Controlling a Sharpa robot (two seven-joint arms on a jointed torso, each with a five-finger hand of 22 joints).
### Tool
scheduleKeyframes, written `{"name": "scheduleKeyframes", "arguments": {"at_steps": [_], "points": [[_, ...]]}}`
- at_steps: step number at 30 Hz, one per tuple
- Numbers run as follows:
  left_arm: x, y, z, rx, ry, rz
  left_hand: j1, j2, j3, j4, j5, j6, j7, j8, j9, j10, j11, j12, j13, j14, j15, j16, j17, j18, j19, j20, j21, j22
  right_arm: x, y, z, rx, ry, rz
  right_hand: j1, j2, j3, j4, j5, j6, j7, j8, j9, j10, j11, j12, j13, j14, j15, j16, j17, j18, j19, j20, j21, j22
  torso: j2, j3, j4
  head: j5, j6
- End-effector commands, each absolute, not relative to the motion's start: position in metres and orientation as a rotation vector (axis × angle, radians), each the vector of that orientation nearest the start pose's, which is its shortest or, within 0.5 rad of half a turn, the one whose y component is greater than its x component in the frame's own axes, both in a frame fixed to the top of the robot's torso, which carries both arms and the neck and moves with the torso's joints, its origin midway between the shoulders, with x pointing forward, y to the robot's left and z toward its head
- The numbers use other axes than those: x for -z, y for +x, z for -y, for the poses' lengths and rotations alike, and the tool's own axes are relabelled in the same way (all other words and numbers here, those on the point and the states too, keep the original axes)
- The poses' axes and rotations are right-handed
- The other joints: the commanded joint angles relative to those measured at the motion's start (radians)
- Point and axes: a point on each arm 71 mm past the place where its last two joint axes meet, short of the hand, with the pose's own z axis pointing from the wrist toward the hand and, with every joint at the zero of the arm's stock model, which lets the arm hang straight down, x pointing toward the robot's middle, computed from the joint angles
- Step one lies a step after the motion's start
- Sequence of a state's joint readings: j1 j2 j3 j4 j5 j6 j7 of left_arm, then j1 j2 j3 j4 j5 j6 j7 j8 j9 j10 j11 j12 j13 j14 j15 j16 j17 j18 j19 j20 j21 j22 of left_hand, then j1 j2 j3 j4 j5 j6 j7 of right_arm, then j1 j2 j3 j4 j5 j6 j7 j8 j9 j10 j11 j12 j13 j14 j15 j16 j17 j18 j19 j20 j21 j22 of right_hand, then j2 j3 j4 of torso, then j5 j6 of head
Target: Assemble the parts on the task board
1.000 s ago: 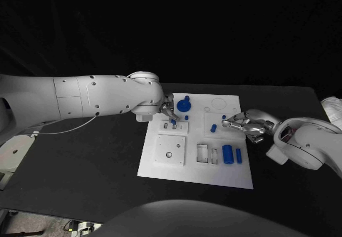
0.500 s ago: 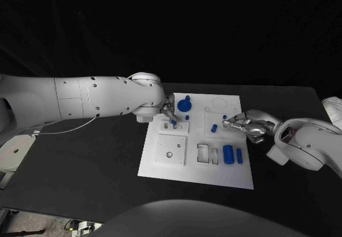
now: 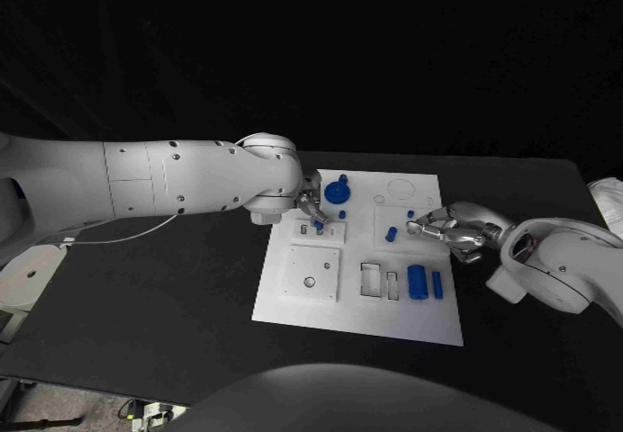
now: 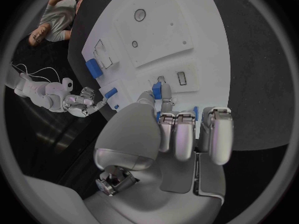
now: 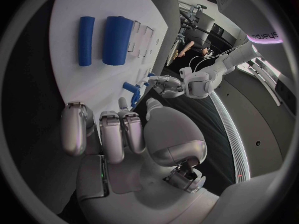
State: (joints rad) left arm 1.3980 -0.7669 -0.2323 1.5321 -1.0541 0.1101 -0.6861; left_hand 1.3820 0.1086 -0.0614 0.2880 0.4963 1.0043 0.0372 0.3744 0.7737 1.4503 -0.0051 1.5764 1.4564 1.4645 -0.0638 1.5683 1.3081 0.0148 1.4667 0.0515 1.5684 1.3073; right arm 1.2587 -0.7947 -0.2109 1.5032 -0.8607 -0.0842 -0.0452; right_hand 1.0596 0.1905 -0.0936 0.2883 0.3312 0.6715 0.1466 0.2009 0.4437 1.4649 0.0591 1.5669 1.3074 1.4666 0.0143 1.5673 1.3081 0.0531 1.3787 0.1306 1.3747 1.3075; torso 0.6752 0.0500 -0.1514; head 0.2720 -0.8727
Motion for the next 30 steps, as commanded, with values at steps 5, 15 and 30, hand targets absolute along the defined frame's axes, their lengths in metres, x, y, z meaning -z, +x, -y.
{"name": "scheduleKeyframes", "arguments": {"at_steps": [5,15,30], "points": [[0.2034,0.4821,-0.1947,0.167,-0.098,-2.343,-0.010,-0.002,0.011,0.000,-0.005,0.009,-0.004,-0.007,0.003,0.121,-0.022,-0.006,0.114,0.106,-0.004,0.002,0.263,-0.015,0.104,-0.006,0.002,0.263,0.2366,0.4651,0.1803,-0.976,0.208,-2.131,0.003,0.009,-0.007,0.001,0.005,0.006,0.003,0.006,-0.001,0.106,0.009,0.004,0.263,0.104,0.004,0.003,0.263,0.006,-0.006,-0.002,-0.005,0.184,0.001,0.0003,-0.0006,-0.002,0.000],[0.2048,0.4820,-0.1956,0.165,-0.099,-2.350,-0.023,-0.013,0.041,-0.001,-0.010,0.010,-0.004,-0.012,0.010,0.121,-0.022,-0.006,0.114,0.106,-0.004,0.002,0.263,-0.015,0.104,-0.006,0.002,0.263,0.2370,0.4650,0.1806,-0.976,0.209,-2.132,0.003,0.009,-0.007,0.001,0.005,0.006,0.003,0.006,-0.001,0.106,0.009,0.004,0.263,0.104,0.004,0.003,0.263,0.006,-0.006,-0.002,-0.005,0.184,0.000,0.0006,-0.0002,0.000,0.000],[0.2054,0.4823,-0.1955,0.164,-0.098,-2.355,-0.048,-0.028,0.083,-0.001,-0.016,0.010,-0.002,-0.020,0.020,0.121,-0.020,-0.006,0.114,0.106,-0.002,0.002,0.263,-0.014,0.102,-0.004,0.001,0.262,0.2380,0.4646,0.1808,-0.974,0.209,-2.138,0.003,0.009,-0.009,0.001,0.006,0.007,0.004,0.007,-0.002,0.106,0.010,0.004,0.263,0.104,0.004,0.003,0.263,0.007,-0.009,-0.001,-0.007,0.183,0.000,0.0010,-0.0007,0.001,0.000]]}}
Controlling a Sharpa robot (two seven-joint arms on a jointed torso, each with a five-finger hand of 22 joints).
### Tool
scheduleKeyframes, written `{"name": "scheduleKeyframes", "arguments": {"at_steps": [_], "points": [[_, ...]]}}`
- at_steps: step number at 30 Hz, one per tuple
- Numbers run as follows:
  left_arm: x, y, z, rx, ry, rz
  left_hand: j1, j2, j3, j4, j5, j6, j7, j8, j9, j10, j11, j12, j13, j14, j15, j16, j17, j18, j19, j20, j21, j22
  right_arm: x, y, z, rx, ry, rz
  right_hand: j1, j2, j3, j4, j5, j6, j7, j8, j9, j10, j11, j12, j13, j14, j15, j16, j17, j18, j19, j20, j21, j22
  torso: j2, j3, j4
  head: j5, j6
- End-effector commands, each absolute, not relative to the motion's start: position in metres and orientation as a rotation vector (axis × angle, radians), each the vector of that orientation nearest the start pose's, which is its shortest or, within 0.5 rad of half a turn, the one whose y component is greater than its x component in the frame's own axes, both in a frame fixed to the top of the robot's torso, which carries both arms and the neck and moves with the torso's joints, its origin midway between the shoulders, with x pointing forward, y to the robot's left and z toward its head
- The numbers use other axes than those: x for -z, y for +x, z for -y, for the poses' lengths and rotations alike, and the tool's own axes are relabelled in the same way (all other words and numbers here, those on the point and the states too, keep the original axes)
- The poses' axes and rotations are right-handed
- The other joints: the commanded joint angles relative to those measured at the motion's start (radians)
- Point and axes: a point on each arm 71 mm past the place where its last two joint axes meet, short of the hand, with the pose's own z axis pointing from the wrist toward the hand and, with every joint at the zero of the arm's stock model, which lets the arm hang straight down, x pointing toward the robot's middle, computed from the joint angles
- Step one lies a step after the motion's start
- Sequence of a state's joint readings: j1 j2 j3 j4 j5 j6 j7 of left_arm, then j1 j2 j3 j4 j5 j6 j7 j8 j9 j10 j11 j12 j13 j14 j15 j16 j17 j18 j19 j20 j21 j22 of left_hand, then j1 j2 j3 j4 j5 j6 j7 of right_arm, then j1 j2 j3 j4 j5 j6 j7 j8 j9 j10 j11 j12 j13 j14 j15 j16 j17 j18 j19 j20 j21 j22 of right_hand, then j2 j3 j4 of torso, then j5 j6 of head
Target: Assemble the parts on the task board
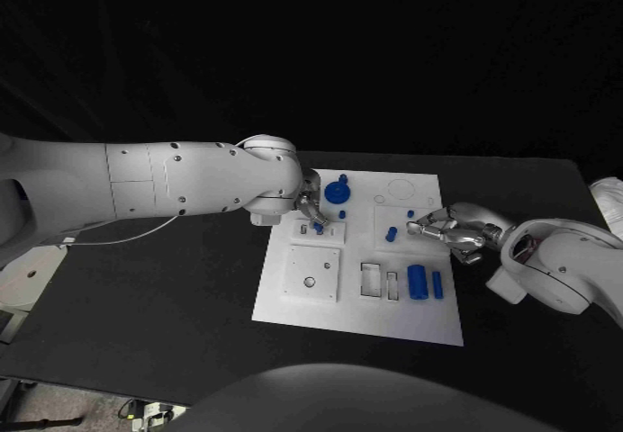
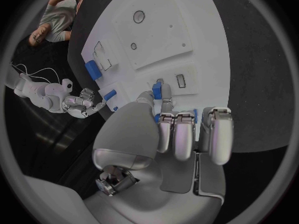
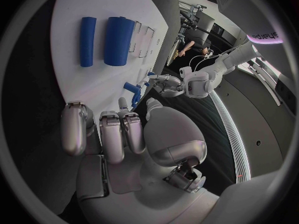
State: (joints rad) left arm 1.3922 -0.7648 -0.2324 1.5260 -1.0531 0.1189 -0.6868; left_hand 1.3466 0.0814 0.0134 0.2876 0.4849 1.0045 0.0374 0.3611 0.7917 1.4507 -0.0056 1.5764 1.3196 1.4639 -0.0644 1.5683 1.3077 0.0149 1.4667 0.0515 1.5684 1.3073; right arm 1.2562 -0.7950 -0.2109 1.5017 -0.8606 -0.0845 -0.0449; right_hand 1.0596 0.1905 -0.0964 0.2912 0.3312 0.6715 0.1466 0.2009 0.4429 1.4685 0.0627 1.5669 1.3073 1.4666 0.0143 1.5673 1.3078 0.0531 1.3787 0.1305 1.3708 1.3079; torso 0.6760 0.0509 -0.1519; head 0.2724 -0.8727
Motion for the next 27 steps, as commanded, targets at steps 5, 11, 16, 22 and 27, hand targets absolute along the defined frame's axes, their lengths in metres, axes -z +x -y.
{"name": "scheduleKeyframes", "arguments": {"at_steps": [5,11,16,22,27], "points": [[0.2062,0.4821,-0.1933,0.166,-0.093,-2.359,-0.016,-0.003,0.015,-0.001,-0.005,0.010,-0.002,-0.009,0.004,0.120,-0.019,-0.006,0.251,0.107,-0.001,0.002,0.263,-0.013,0.099,-0.004,-0.001,0.260,0.2387,0.4644,0.1807,-0.974,0.209,-2.141,0.003,0.009,-0.006,-0.002,0.006,0.007,0.004,0.007,-0.001,0.102,0.006,0.004,0.263,0.104,0.004,0.003,0.263,0.007,-0.008,-0.001,-0.003,0.183,0.000,0.0004,-0.0016,0.002,0.000],[0.2071,0.4823,-0.1923,0.166,-0.090,-2.364,-0.020,-0.007,0.027,-0.002,-0.008,0.009,-0.001,-0.011,0.006,0.120,-0.019,-0.006,0.251,0.107,-0.001,0.002,0.263,-0.013,0.099,-0.004,-0.002,0.259,0.2397,0.4641,0.1811,-0.972,0.211,-2.143,0.003,0.009,-0.006,-0.002,0.006,0.007,0.004,0.007,-0.001,0.102,0.006,0.004,0.263,0.104,0.004,0.003,0.263,0.007,-0.008,-0.001,-0.003,0.183,0.000,0.0005,-0.0018,0.003,0.000],[0.2079,0.4826,-0.1938,0.162,-0.093,-2.367,-0.021,-0.008,0.029,-0.002,-0.008,0.009,-0.001,-0.011,0.007,0.120,-0.019,-0.006,0.251,0.107,-0.001,0.002,0.263,-0.013,0.098,-0.004,-0.002,0.259,0.2404,0.4639,0.1813,-0.972,0.212,-2.144,0.004,0.010,-0.006,-0.003,0.006,0.007,0.004,0.007,-0.001,0.102,0.006,0.004,0.263,0.104,0.005,0.003,0.263,0.007,-0.009,-0.001,-0.004,0.183,0.000,0.0008,-0.0019,0.002,0.000],[0.2085,0.4828,-0.1940,0.161,-0.095,-2.370,-0.024,-0.010,0.036,-0.002,-0.010,0.009,-0.001,-0.012,0.009,0.120,-0.019,-0.006,0.251,0.107,-0.001,0.002,0.263,-0.013,0.098,-0.003,-0.002,0.259,0.2408,0.4638,0.1815,-0.975,0.213,-2.140,0.004,0.010,-0.006,-0.003,0.006,0.007,0.004,0.007,-0.001,0.102,0.006,0.004,0.263,0.104,0.005,0.003,0.263,0.007,-0.009,-0.001,-0.004,0.183,0.000,0.0008,-0.0005,0.004,0.000],[0.2091,0.4828,-0.1935,0.162,-0.096,-2.372,-0.027,-0.012,0.043,-0.002,-0.011,0.009,0.000,-0.014,0.010,0.120,-0.018,-0.006,0.251,0.107,-0.001,0.002,0.263,-0.014,0.099,-0.003,-0.001,0.260,0.2403,0.4638,0.1806,-0.986,0.211,-2.127,0.004,0.010,-0.006,-0.003,0.006,0.008,0.004,0.007,-0.002,0.102,0.006,0.004,0.263,0.104,0.005,0.003,0.263,0.007,-0.009,-0.001,-0.004,0.183,0.000,0.0006,-0.0017,0.003,0.000]]}}
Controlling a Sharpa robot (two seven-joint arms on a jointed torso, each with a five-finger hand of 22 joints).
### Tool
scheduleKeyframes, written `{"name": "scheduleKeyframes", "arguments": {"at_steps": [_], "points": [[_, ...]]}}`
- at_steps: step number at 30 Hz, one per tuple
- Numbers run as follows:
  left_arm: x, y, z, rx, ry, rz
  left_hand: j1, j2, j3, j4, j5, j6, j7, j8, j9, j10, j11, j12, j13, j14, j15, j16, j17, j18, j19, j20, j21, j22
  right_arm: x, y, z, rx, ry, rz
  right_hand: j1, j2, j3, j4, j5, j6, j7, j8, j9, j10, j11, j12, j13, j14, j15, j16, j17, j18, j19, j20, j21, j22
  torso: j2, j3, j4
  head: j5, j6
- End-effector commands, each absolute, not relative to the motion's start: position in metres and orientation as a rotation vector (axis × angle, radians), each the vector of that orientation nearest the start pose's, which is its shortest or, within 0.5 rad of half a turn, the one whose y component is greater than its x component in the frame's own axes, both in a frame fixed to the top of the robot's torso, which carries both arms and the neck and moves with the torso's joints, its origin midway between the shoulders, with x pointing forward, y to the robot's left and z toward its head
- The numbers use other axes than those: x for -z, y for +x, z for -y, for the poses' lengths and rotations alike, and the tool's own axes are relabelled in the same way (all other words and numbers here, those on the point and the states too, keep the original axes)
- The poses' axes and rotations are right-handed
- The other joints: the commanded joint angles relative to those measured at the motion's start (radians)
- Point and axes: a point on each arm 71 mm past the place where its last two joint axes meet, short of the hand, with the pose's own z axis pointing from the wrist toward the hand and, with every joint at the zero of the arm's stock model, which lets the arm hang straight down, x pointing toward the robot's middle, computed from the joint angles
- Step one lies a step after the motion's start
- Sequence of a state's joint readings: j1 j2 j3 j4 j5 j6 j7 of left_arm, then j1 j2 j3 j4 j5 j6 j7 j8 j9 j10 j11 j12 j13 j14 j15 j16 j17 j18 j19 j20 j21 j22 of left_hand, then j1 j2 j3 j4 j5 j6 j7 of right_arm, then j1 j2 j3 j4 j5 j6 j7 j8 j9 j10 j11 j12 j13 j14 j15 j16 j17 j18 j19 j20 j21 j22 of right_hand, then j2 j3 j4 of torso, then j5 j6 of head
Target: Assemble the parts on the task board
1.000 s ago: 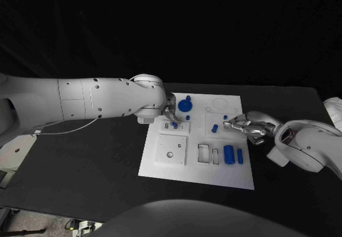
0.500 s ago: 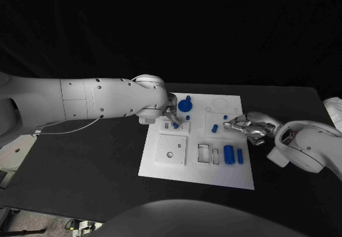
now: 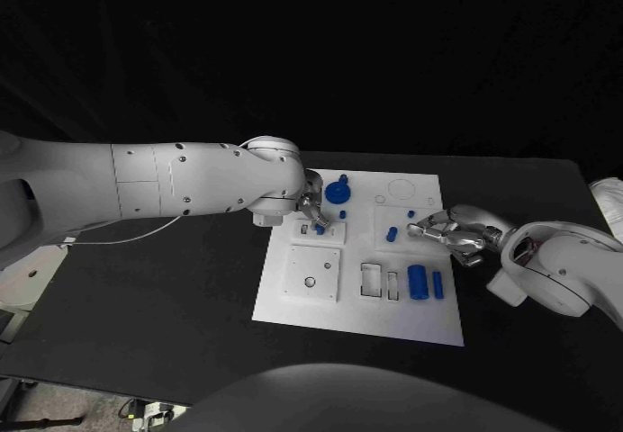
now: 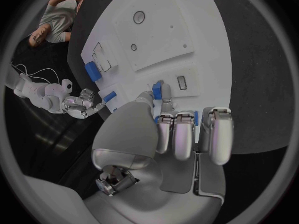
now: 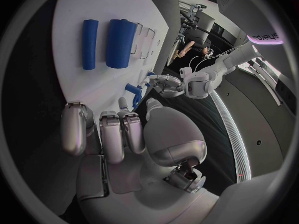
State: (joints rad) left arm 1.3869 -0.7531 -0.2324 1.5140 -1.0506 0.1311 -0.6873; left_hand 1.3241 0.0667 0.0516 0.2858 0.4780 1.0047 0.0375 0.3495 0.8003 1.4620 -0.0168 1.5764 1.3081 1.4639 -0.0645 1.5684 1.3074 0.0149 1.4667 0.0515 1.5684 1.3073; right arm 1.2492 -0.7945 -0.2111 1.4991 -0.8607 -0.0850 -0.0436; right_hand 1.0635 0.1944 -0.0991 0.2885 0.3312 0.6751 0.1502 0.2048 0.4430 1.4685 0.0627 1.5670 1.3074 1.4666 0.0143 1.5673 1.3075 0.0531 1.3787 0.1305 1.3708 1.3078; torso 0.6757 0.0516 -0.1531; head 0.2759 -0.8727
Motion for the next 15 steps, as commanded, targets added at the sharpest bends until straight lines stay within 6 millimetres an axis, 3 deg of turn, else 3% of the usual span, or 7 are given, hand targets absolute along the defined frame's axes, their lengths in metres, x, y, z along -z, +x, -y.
{"name": "scheduleKeyframes", "arguments": {"at_steps": [1,15], "points": [[0.2091,0.4828,-0.1936,0.162,-0.096,-2.373,-0.004,0.003,0.004,0.000,-0.004,0.009,-0.001,-0.002,0.001,0.109,-0.007,-0.006,0.263,0.107,0.000,0.002,0.263,-0.013,0.099,-0.003,-0.001,0.260,0.2402,0.4638,0.1804,-0.988,0.211,-2.125,0.000,0.006,-0.004,0.000,0.006,0.004,0.000,0.003,-0.002,0.102,0.006,0.004,0.263,0.104,0.005,0.003,0.263,0.007,-0.009,-0.001,-0.004,0.183,0.001,-0.0004,-0.0006,-0.001,0.000],[0.2096,0.4825,-0.1962,0.156,-0.099,-2.377,-0.007,-0.003,0.021,-0.003,-0.005,0.008,-0.001,-0.004,0.006,0.109,-0.007,-0.006,0.263,0.107,0.000,0.002,0.263,-0.013,0.098,-0.003,-0.002,0.259,0.2408,0.4634,0.1808,-0.990,0.212,-2.123,0.000,0.006,-0.004,0.000,0.006,0.004,0.000,0.004,-0.002,0.102,0.006,0.004,0.263,0.104,0.005,0.003,0.263,0.007,-0.008,-0.001,-0.003,0.184,0.001,0.0002,-0.0011,0.002,0.000]]}}
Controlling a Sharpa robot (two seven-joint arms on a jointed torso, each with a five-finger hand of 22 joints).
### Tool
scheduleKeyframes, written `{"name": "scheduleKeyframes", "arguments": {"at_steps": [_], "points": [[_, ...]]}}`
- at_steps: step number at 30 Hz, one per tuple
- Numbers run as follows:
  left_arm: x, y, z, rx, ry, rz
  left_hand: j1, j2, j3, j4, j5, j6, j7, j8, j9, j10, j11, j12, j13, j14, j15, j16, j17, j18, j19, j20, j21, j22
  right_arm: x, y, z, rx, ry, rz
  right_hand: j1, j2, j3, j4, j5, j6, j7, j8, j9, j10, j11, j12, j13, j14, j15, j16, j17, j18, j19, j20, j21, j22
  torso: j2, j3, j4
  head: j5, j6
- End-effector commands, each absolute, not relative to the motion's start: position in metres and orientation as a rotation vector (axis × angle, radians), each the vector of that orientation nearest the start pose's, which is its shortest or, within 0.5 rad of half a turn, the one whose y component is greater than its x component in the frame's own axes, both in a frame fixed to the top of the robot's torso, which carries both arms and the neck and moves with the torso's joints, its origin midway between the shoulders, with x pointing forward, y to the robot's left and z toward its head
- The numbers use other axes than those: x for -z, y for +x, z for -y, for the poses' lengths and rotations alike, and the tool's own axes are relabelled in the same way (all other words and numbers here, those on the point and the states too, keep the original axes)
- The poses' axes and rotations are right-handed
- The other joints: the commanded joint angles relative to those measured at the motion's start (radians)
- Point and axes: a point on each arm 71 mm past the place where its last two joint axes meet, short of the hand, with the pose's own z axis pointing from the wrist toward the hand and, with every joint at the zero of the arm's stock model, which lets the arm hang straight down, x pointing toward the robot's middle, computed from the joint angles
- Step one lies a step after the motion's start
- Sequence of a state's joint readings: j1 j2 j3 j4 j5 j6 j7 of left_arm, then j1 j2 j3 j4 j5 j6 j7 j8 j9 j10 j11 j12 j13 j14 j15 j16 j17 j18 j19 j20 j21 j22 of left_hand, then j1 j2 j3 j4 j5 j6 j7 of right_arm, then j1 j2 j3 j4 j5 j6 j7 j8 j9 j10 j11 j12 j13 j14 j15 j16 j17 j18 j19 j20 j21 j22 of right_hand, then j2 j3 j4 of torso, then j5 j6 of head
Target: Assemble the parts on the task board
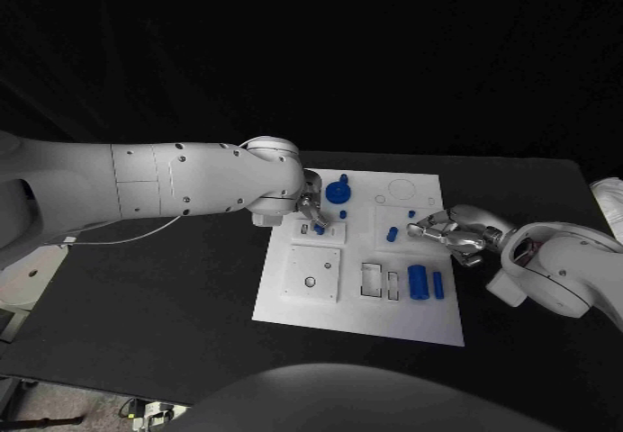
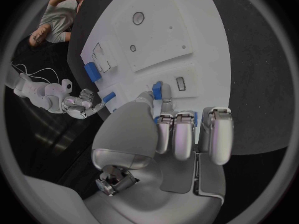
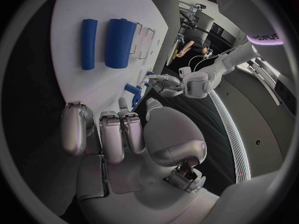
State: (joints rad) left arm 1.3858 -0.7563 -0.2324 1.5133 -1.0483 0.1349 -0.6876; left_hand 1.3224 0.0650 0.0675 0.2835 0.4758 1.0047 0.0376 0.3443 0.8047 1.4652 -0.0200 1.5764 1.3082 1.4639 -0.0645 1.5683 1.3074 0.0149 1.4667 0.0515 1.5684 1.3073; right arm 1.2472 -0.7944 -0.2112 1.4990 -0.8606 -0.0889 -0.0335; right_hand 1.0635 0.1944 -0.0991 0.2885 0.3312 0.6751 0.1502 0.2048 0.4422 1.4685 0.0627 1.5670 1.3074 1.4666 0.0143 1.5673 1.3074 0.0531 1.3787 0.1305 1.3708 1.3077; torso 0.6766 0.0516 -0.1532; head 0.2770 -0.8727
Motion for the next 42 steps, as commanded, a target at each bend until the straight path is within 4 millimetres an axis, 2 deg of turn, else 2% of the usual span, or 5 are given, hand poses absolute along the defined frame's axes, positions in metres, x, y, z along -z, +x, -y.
{"name": "scheduleKeyframes", "arguments": {"at_steps": [1,13,25,38,42], "points": [[0.2096,0.4825,-0.1963,0.156,-0.099,-2.377,-0.005,-0.002,0.005,-0.001,-0.003,0.008,-0.001,0.001,0.001,0.106,-0.004,-0.006,0.263,0.107,0.000,0.002,0.263,-0.013,0.098,-0.003,-0.002,0.259,0.2409,0.4634,0.1808,-0.990,0.212,-2.123,0.000,0.006,-0.004,0.000,0.006,0.004,0.000,0.004,-0.001,0.102,0.006,0.004,0.263,0.104,0.005,0.003,0.263,0.007,-0.008,-0.001,-0.003,0.184,0.000,0.0003,-0.0009,0.001,0.000],[0.2099,0.4825,-0.1972,0.151,-0.097,-2.379,-0.015,-0.013,0.028,0.000,-0.014,0.006,0.002,-0.004,0.008,0.106,-0.002,-0.006,0.263,0.107,0.001,0.002,0.263,-0.011,0.092,-0.002,-0.006,0.255,0.2414,0.4630,0.1811,-0.988,0.212,-2.129,0.000,0.006,-0.005,0.000,0.007,0.005,0.001,0.004,-0.001,0.102,0.006,0.004,0.263,0.104,0.005,0.003,0.263,0.007,-0.008,-0.001,-0.003,0.184,0.001,0.0005,-0.0009,0.003,0.000],[0.2112,0.4821,-0.1975,0.142,-0.089,-2.381,-0.100,-0.022,0.062,0.004,-0.200,0.015,0.007,-0.021,0.029,0.106,0.003,-0.006,0.263,0.107,0.005,0.002,0.263,-0.010,0.090,0.003,-0.009,0.253,0.2416,0.4629,0.1817,-0.986,0.213,-2.131,0.000,0.006,-0.005,0.000,0.007,0.005,0.001,0.004,-0.001,0.102,0.007,0.004,0.263,0.104,0.005,0.003,0.263,0.007,-0.008,-0.001,-0.003,0.183,0.000,0.0005,-0.0008,0.004,0.000],[0.2118,0.4822,-0.1982,0.140,-0.090,-2.380,-0.127,-0.020,0.061,0.005,-0.223,0.016,0.009,-0.027,0.033,0.106,0.005,-0.006,0.263,0.107,0.007,0.002,0.263,-0.010,0.089,0.004,-0.010,0.252,0.2420,0.4629,0.1817,-0.984,0.214,-2.135,0.000,0.006,-0.005,0.000,0.007,0.005,0.001,0.004,-0.001,0.102,0.007,0.004,0.263,0.104,0.005,0.003,0.263,0.007,-0.008,-0.001,-0.003,0.183,0.001,0.0005,-0.0005,0.006,0.000],[0.2118,0.4823,-0.1985,0.140,-0.091,-2.379,-0.120,-0.021,0.073,-0.004,-0.185,0.015,0.006,-0.031,0.037,0.106,0.003,-0.006,0.263,0.107,0.006,0.002,0.263,-0.010,0.089,0.004,-0.010,0.252,0.2422,0.4629,0.1818,-0.983,0.214,-2.136,0.000,0.006,-0.005,0.000,0.007,0.005,0.001,0.004,-0.001,0.102,0.007,0.004,0.263,0.104,0.005,0.003,0.263,0.007,-0.008,-0.001,-0.003,0.183,0.001,0.0001,-0.0002,0.005,0.000]]}}
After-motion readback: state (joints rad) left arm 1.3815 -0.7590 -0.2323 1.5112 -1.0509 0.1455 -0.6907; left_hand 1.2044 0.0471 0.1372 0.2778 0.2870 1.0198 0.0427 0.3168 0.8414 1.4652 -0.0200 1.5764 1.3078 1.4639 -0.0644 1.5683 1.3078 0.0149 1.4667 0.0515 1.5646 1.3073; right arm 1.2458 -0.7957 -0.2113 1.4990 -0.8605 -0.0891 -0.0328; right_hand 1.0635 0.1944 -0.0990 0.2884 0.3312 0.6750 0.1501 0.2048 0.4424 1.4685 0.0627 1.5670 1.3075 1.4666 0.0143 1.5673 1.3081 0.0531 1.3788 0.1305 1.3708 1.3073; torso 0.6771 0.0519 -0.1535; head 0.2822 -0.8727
